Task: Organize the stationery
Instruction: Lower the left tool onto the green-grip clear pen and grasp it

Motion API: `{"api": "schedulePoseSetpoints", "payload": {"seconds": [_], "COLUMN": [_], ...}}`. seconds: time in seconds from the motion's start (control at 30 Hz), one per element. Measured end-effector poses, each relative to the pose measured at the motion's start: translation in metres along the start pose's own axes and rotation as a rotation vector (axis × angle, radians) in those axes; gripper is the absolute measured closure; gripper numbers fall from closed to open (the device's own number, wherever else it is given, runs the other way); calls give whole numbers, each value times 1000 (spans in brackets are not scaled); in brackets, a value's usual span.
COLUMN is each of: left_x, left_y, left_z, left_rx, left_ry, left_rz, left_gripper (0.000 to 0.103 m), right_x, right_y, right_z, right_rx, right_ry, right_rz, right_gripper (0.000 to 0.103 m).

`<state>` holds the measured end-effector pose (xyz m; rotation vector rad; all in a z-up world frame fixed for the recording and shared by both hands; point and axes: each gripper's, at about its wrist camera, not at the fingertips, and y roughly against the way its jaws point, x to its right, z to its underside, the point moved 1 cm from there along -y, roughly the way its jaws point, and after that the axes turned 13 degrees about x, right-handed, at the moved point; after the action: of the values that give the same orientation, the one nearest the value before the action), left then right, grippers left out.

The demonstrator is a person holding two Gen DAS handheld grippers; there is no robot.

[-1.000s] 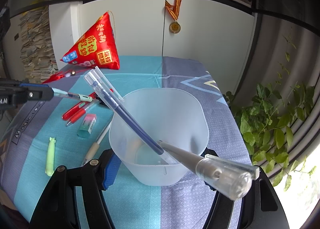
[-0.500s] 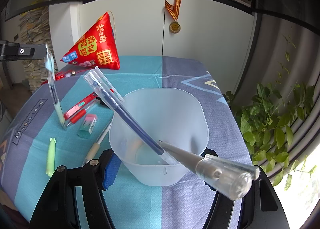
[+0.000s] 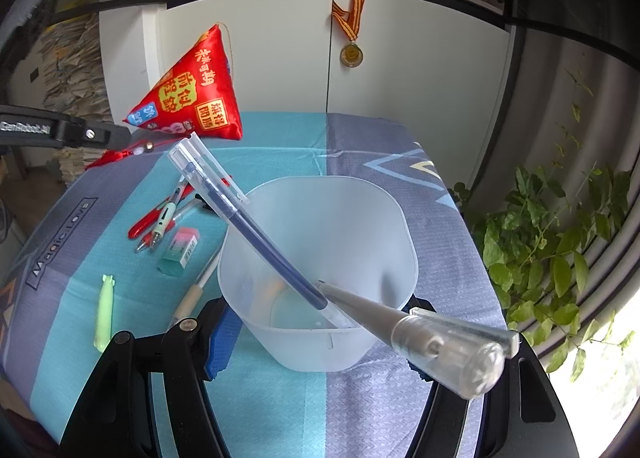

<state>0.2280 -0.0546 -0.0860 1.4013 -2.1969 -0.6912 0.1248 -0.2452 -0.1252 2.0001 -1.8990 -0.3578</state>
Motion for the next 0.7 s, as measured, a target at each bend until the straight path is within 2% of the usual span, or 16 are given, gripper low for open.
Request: {"api": "schedulePoseSetpoints", "payload": {"seconds": [0.07, 0.2, 0.37, 0.5, 0.7], "left_x": [-11, -30, -47, -68, -93], "left_y": [-20, -51, -77, -76, -44], "left_z": [-1, -5, -8, -3, 1], "left_rx": [-42, -83, -138, -175, -122], "left_ry": [46, 110, 160, 255, 324], "left_rz": [-10, -75, -152, -183, -241], "left_gripper": [86, 68, 66, 66, 65], "right_x": [-1, -1, 0, 0, -1], "right_y": [-1, -1, -1, -1, -2], "right_z": [0, 0, 0, 0, -1], "right_rx": [0, 0, -3, -5, -3], "right_ry": [-2, 1, 3, 0, -2], "right_rz": [-1, -4, -8, -11, -14], "right_gripper": [33, 33, 33, 33, 33]}}
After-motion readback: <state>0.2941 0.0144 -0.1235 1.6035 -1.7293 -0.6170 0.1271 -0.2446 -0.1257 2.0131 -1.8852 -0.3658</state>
